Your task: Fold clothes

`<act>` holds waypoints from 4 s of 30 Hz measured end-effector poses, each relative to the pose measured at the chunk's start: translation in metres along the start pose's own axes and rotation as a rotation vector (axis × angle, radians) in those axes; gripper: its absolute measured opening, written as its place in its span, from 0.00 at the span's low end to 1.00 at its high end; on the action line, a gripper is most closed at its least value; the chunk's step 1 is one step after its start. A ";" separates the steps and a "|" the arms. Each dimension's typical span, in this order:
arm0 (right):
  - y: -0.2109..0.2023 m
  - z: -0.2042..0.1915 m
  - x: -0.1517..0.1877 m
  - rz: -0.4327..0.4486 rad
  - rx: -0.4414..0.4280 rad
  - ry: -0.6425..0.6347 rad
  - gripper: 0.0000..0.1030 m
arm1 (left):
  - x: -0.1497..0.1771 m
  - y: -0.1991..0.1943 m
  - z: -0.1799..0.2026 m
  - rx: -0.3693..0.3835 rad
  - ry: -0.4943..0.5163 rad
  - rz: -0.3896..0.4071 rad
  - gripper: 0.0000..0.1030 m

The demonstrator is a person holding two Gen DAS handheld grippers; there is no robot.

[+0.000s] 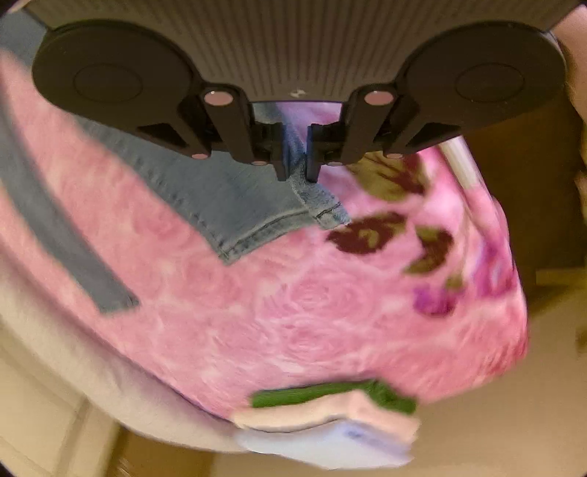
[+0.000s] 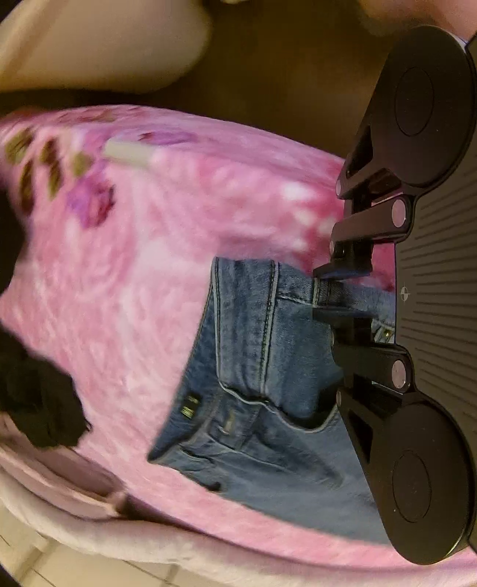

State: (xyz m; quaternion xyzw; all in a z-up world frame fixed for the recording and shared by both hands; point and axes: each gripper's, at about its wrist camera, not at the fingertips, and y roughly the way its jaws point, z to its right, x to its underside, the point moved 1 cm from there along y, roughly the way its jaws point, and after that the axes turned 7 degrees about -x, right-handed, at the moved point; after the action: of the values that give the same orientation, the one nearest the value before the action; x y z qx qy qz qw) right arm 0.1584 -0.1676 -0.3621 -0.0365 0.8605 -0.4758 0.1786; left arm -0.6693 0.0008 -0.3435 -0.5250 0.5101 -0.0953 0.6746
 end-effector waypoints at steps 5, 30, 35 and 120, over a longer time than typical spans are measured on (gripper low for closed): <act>0.009 -0.007 0.003 -0.028 0.074 -0.066 0.16 | 0.011 0.015 0.002 -0.051 0.119 -0.063 0.14; 0.024 -0.076 0.095 -0.228 0.005 -1.053 0.36 | 0.117 -0.068 0.165 -0.064 0.432 -0.115 0.37; 0.010 -0.082 0.079 -0.219 0.038 -1.035 0.36 | 0.118 -0.082 0.166 -0.094 0.450 -0.137 0.31; 0.065 -0.102 -0.058 -0.127 -0.288 -0.849 0.18 | 0.218 -0.146 0.515 0.536 0.929 -0.255 0.35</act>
State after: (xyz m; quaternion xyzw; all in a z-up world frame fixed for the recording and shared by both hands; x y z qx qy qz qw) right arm 0.1848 -0.0364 -0.3503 -0.3056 0.7644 -0.3042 0.4793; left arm -0.1034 0.1079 -0.3906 -0.2954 0.6444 -0.5244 0.4717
